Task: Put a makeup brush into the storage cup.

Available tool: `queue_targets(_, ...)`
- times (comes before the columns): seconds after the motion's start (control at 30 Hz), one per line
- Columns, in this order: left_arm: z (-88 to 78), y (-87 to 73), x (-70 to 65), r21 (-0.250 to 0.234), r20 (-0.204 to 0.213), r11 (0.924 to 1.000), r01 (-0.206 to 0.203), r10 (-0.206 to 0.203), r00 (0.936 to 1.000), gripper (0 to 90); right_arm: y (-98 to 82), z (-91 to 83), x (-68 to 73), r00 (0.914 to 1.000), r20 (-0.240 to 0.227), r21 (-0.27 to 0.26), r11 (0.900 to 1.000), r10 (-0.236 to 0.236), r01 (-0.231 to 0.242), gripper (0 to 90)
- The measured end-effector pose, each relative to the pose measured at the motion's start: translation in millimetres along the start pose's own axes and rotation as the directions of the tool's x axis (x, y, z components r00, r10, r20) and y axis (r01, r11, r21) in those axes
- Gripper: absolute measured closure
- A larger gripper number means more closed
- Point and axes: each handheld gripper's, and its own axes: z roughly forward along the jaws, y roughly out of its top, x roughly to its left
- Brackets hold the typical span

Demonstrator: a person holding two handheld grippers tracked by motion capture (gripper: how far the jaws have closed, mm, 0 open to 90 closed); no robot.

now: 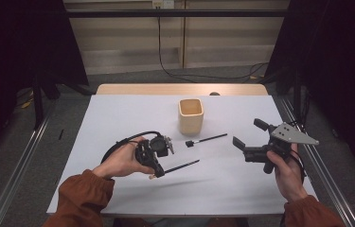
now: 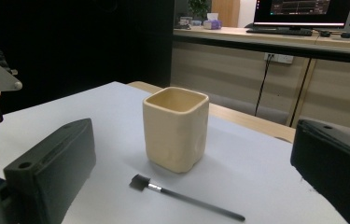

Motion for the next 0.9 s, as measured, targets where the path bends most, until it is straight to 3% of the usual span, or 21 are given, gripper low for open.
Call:
queue_targets(0.1, 0.3, 0.0, -0.3, -0.01, 0.006, 0.9999, 0.013, -0.013, 0.9999, 83.8, 2.8, 4.6, 0.1, 1.0, -0.008, -0.002, 1.0, -0.003, 0.003, 0.0)
queue_targets(0.13, 0.1, 0.1, 0.0, -0.001, 0.001, 1.0, -0.002, 0.002, 1.0, 83.8, 3.0, 6.2, 0.8, 0.9998, -0.021, 0.003, 1.0, 0.0, 0.0, 0.0)
queue_targets(0.4, 0.9, 0.9, -0.2, 0.001, 0.004, 1.0, -0.001, 0.001, 1.0, 83.7, 3.7, 20.0, 10.7, 0.9945, -0.103, 0.045, 0.999, -0.019, 0.024, 0.0)
queue_targets(0.43, 1.8, 1.0, -1.6, -0.008, 0.004, 0.9998, 0.018, -0.018, 0.9998, 83.6, 4.5, 21.9, 12.0, 0.9928, -0.118, 0.048, 0.999, -0.018, 0.024, 0.0)
queue_targets(0.47, 1.5, 1.4, -0.6, 0.004, 0.003, 1.0, -0.003, 0.003, 1.0, 83.7, 5.1, 23.9, 13.7, 0.9912, -0.132, 0.049, 0.999, -0.015, 0.021, 0.0)
queue_targets(0.53, 1.9, 1.7, -1.0, 0.005, 0.002, 1.0, -0.001, 0.001, 1.0, 83.6, 6.6, 27.8, 17.3, 0.988, -0.154, 0.057, 0.998, -0.015, 0.024, 0.0)
queue_targets(0.73, 2.2, 2.9, -2.5, 0.006, 0.007, 1.0, -0.005, 0.005, 1.0, 83.6, 9.8, 39.7, 25.4, 0.9735, -0.228, 0.072, 0.997, -0.015, 0.032, 0.0)
queue_targets(0.9, 1.3, 4.1, -2.6, 0.014, 0.011, 0.9998, -0.015, 0.015, 0.9998, 83.6, 14.0, 48.5, 32.1, 0.9521, -0.305, 0.097, 0.994, -0.025, 0.057, 0.0)
